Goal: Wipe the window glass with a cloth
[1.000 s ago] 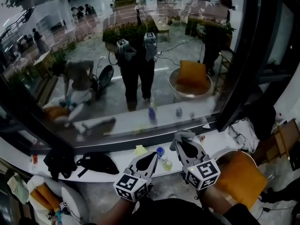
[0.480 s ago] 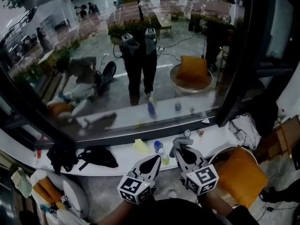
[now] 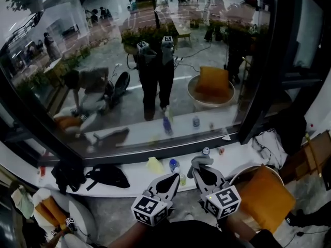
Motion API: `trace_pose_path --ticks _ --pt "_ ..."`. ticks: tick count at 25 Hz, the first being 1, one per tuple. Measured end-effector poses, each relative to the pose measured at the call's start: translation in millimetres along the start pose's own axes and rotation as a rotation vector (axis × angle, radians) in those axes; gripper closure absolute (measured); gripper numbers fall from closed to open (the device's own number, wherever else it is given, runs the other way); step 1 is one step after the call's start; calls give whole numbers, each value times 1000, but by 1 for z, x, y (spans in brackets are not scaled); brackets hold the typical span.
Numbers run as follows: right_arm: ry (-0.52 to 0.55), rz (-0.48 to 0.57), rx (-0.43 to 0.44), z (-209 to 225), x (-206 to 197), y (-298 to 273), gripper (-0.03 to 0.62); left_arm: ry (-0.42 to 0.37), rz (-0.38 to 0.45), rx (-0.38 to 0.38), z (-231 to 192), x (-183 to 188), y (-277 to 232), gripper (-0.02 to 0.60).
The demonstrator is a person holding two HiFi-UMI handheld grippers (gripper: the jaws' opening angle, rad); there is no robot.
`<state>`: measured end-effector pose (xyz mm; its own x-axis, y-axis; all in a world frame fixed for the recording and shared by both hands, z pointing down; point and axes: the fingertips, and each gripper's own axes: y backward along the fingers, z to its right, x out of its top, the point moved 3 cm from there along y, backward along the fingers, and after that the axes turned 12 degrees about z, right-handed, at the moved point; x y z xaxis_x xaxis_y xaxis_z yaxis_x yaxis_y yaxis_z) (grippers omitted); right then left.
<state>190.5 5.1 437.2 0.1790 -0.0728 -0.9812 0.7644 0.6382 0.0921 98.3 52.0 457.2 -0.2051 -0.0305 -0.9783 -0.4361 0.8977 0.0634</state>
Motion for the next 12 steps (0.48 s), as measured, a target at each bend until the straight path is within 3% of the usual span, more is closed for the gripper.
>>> trace_pose_path --ticks 12 --pt "19 -12 -6 0 0 -1 554 -17 -14 -43 1 -7 0 581"
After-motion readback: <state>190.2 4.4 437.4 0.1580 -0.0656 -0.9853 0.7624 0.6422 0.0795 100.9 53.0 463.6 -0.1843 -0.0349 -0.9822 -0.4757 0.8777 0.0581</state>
